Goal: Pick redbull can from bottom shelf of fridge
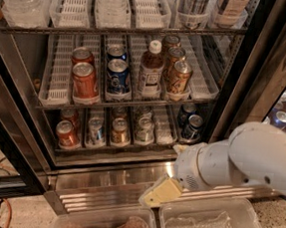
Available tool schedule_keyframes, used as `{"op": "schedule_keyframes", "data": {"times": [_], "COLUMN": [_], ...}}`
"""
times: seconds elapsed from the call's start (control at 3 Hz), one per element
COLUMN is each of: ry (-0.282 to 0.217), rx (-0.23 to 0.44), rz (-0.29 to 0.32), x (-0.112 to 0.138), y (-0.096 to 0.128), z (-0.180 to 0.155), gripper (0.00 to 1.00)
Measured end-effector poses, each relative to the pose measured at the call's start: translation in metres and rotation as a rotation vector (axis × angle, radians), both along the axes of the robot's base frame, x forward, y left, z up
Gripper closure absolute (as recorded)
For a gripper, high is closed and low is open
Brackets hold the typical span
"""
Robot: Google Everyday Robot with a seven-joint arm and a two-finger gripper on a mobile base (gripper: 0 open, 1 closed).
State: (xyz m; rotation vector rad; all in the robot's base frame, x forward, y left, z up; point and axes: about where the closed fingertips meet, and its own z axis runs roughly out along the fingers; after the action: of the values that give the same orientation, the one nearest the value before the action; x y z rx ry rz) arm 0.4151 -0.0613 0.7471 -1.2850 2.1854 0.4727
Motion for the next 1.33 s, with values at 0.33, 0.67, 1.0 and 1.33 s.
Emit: {"op": "schedule_keyframes", "data": {"times": [0.33,0.67,1.0,1.33], "ry": [0.029,-0.028,-0.028,-0.046], "rx": [0.079,0.086,0.086,0.09], "rz": [-0.027,-0.063,-0.064,-0.101], "x": [-0.008,0.008,0.008,0.007], "y": [0.037,0.039,0.039,0.039], "z": [-0.052,-0.05,-0.05,-0.053], "gripper": [0.0,0.0,0.0,0.0]}}
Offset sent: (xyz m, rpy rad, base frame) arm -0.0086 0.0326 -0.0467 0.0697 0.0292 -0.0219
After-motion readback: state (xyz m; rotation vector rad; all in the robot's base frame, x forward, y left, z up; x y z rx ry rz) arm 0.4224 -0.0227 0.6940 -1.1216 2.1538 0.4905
